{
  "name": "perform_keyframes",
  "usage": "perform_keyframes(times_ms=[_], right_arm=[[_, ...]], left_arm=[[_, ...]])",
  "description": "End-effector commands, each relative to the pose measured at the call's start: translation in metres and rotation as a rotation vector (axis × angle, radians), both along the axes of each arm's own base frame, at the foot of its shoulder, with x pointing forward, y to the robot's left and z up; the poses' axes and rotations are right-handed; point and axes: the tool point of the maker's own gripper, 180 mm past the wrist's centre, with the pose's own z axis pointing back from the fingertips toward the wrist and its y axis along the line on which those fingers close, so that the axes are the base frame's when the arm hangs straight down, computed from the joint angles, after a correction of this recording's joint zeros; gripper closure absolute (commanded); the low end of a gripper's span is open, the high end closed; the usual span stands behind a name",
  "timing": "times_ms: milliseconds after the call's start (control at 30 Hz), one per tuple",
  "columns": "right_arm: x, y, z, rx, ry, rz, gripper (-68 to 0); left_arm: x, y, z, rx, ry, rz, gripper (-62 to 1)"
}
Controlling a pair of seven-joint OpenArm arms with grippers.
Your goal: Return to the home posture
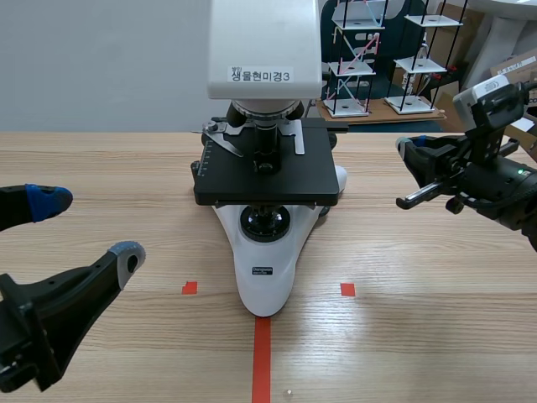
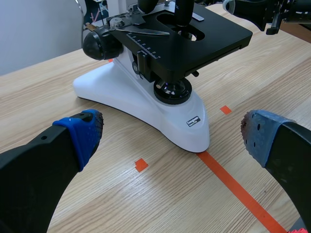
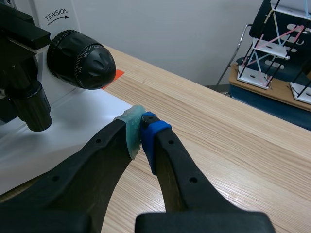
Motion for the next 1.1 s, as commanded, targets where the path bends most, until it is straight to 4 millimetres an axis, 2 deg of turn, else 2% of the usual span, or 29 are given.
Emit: perform_keyframes(times_ms=[0,933,1067], right_arm=[[0.0077,-0.0043,0.017,-0.004,-0.048,0.001,-0.9],[0.0072,-0.0055,0.0161,-0.006,-0.047,-0.003,-1.1],[0.0012,-0.0095,0.0115,-0.021,-0.034,-0.003,-9.5]], left_arm=[[0.0012,-0.0018,0.0077,-0.019,-0.022,-0.002,-60.2],[0.0012,-0.0018,0.0077,-0.019,-0.022,-0.002,-60.2],[0.0012,-0.0018,0.0077,-0.019,-0.022,-0.002,-60.2]])
